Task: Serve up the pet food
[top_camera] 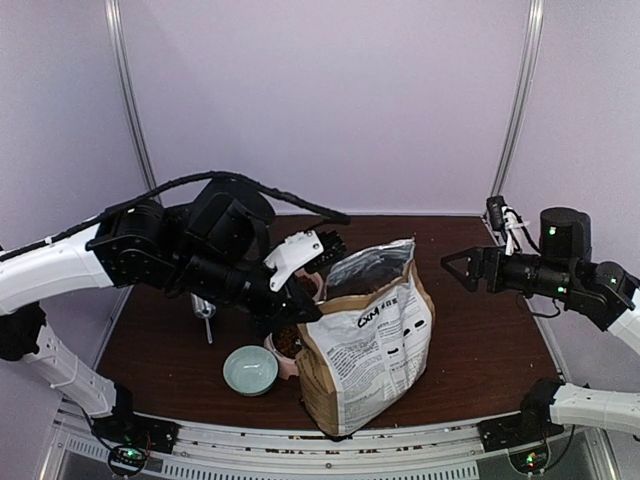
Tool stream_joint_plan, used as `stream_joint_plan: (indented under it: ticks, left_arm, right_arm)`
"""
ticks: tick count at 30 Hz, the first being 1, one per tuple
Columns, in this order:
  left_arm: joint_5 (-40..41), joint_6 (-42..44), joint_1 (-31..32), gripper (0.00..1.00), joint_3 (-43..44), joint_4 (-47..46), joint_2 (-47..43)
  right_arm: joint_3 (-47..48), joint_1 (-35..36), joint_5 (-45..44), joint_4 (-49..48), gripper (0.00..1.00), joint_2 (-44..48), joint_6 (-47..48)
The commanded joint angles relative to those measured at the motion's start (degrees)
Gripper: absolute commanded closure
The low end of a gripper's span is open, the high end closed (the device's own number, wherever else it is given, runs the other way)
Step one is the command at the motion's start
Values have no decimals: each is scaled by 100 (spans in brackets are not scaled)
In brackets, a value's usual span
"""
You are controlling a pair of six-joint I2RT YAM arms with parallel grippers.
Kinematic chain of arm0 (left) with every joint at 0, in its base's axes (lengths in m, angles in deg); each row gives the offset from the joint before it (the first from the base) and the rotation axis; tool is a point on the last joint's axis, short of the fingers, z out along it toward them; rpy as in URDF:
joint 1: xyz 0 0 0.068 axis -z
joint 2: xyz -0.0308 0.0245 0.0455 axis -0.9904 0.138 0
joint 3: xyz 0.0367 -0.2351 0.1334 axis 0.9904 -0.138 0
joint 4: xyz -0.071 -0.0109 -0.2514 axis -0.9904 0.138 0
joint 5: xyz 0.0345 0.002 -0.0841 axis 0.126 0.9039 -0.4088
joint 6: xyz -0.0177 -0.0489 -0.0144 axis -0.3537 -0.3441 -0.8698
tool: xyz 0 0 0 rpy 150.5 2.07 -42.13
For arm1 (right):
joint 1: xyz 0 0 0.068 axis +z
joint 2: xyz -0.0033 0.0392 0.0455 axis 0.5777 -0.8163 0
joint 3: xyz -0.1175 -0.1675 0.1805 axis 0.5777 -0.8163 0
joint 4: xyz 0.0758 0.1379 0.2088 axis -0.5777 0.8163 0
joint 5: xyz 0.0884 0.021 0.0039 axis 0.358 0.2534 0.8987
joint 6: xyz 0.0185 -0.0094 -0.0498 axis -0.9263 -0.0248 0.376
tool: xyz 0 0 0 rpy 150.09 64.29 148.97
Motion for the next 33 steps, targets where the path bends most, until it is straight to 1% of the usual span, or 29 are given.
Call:
stream_joint_plan:
  ticks: [1,4,7,12,17,23,26,29,33]
  left_arm:
    - [-303,290,-83,100,133,-1140,-740]
    - [-296,359,-176,100,-29,-1094,-905]
    - [-327,502,-311,100,-156,-942,-1042]
    - [-475,662,-547,100,-345,-863,-1332]
    - [-793,662,-784,100,-601,-1037,-1565]
    - [-895,685,-818,100,-605,-1006,-1504]
    - [-913,695,-834,100,-608,-1006,-1510]
    - [-916,693,-858,100,-625,-1013,-1533]
    - [-986,708,-896,100,-631,-1005,-1556]
  right_arm:
    - [-303,-33,1368,-324,5,66,519]
    - [-551,-29,2228,-531,7,53,567]
    - [-834,-25,2685,-951,9,126,511]
    - [-961,-24,2878,-1586,9,81,680]
    - [-972,-23,3173,-2552,11,-360,977]
    - [-844,-16,3616,-3426,11,-861,1644]
    - [-795,1,4029,-3690,11,-1068,1989]
    - [-789,63,4257,-3983,14,-1257,2069]
    - [-761,311,4115,-4205,13,-1485,2330]
